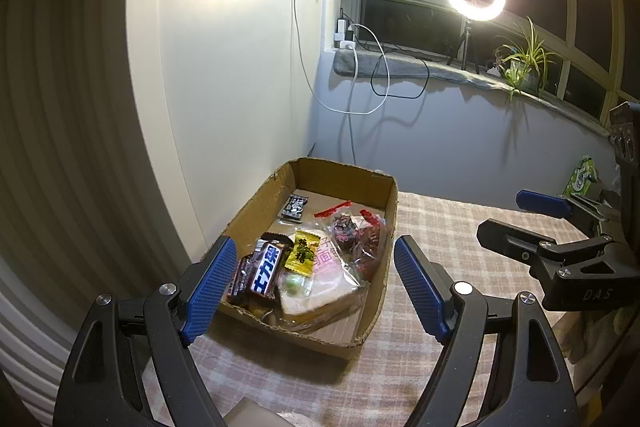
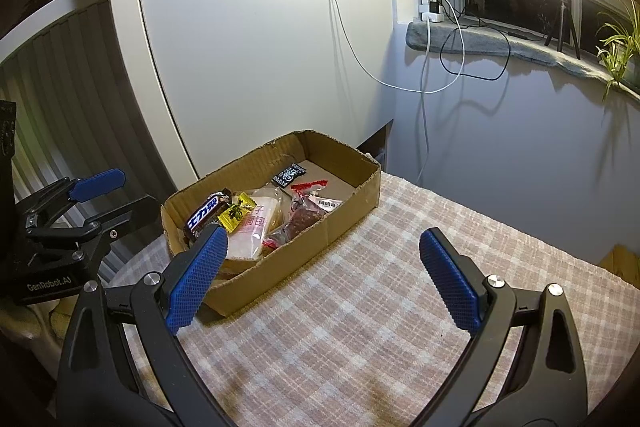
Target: Organize snacks
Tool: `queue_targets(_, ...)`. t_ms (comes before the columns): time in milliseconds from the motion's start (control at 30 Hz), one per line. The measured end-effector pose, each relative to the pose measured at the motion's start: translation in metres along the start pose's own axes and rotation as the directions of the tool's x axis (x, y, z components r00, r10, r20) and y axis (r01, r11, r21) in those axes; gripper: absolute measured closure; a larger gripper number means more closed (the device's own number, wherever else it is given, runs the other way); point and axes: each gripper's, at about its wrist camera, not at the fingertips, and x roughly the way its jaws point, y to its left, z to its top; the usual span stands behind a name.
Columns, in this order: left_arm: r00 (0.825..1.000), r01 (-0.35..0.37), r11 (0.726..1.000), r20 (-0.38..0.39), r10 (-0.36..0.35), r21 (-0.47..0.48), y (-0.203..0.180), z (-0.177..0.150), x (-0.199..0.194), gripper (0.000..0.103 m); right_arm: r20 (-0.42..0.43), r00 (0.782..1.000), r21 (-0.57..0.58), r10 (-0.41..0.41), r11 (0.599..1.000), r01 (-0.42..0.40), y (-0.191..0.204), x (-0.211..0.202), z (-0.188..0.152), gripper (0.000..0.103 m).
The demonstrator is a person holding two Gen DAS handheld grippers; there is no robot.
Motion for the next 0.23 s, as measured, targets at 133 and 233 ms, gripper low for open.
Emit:
queue_targets(133, 1.000, -0.005, 1.000, 0.009, 0.005, 0.010, -0.0022, 0.0000, -0.0015, 0.022, -0.002, 1.000, 0.005, -0.001, 1.000, 0.001, -0.0012, -0.0008, -0.0015, 0.004)
queue_targets(233, 1.000, -0.006, 1.000, 0.007, 0.006, 0.009, -0.0036, 0.0003, -0.0016, 0.022, -0.004, 1.000, 0.010, -0.002, 1.000, 0.002, -0.0033, -0.0010, -0.0022, 0.004)
